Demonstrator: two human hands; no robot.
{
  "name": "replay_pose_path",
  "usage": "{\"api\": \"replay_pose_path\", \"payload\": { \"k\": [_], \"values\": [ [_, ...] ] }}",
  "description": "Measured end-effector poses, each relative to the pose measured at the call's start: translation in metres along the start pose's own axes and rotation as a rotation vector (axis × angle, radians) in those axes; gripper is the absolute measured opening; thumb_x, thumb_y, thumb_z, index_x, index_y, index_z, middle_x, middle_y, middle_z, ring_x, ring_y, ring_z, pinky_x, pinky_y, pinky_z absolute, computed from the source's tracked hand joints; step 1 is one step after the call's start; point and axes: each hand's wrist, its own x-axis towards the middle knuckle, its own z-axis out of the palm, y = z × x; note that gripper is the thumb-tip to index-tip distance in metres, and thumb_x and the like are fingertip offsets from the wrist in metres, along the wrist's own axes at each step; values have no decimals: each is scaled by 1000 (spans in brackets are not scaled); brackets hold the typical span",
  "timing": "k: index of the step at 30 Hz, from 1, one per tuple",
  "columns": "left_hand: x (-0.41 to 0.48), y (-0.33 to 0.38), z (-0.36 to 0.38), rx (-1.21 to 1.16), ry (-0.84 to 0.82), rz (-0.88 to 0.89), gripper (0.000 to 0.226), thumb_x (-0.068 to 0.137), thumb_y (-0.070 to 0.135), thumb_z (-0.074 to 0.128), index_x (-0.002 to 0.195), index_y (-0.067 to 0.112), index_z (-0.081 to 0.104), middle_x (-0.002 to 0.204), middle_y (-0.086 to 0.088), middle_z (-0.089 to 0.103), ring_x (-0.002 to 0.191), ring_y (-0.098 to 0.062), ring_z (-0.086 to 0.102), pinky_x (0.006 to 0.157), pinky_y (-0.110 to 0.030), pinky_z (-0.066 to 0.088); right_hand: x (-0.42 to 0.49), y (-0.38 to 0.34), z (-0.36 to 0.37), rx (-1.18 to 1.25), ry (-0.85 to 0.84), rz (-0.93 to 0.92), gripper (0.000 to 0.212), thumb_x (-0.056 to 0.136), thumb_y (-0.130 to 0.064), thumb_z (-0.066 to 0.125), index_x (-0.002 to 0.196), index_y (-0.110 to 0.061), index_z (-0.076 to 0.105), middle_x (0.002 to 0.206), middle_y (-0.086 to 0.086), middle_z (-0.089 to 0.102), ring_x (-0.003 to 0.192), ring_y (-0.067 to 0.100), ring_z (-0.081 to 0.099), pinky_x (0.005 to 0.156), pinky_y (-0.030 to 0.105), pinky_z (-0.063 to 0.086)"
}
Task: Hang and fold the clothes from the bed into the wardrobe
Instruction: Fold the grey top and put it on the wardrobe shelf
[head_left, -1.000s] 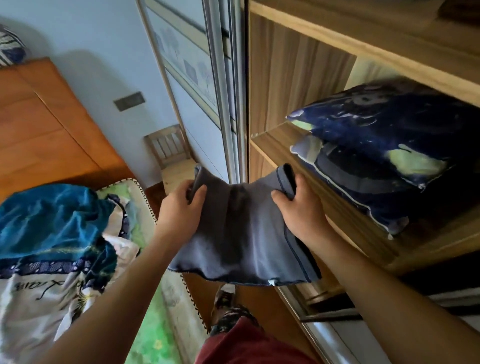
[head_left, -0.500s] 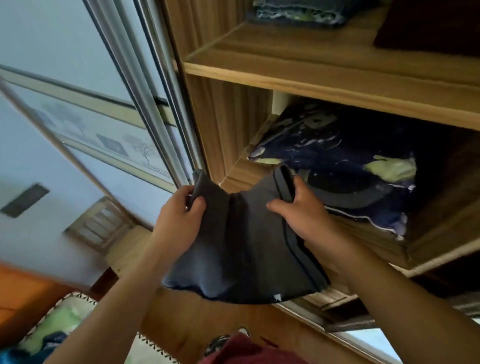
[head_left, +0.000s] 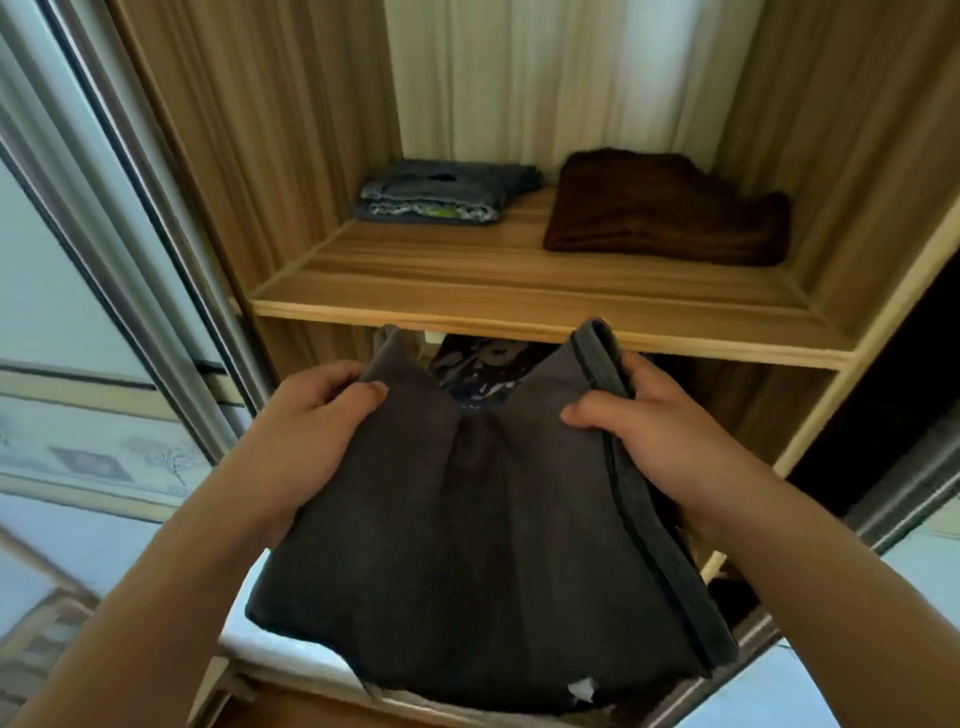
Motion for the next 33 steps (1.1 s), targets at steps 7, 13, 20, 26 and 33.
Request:
{"api": "replay_pose_path", "payload": {
  "k": [7,13,20,26,33],
  "values": [
    [22,67,1,-54,-69,72,26,99,30,57,83,31,78,82,-7,77,73,-20,75,66,-33,52,-12,-75,-35,19,103,-41,30,83,-16,72,111,-25,65,82,2,77,70,16,75,53,25,55],
    [38,110,-1,-127,-108,142,25,100,23,56,92,23,79,92,-8,78,82,-19,75,65,-28,56,-12,-117,-51,-12,110,-105,28,89,-16,69,117,-18,67,93,7,78,80,20,76,61,27,60],
    [76,146,1,-143,-28,230,22,101,24,53,103,18,74,90,-4,78,82,-16,74,71,-29,53,25,-169,-85,-360,165,-217,19,98,-16,58,113,-28,59,101,1,71,76,9,71,55,18,56],
    [119,166,16,-188,29,242,20,103,26,52,105,20,71,92,-2,76,81,-12,73,67,-27,51,91,-214,-120,-893,286,-155,42,99,-16,51,140,-21,43,121,10,59,104,26,58,95,44,52],
    [161,164,51,-278,91,281,35,105,22,48,139,28,46,106,5,66,92,-11,65,52,-16,51,159,-241,-144,-1186,483,-144,47,99,-5,48,145,-11,39,131,17,55,107,32,57,79,38,45]
  ]
}}
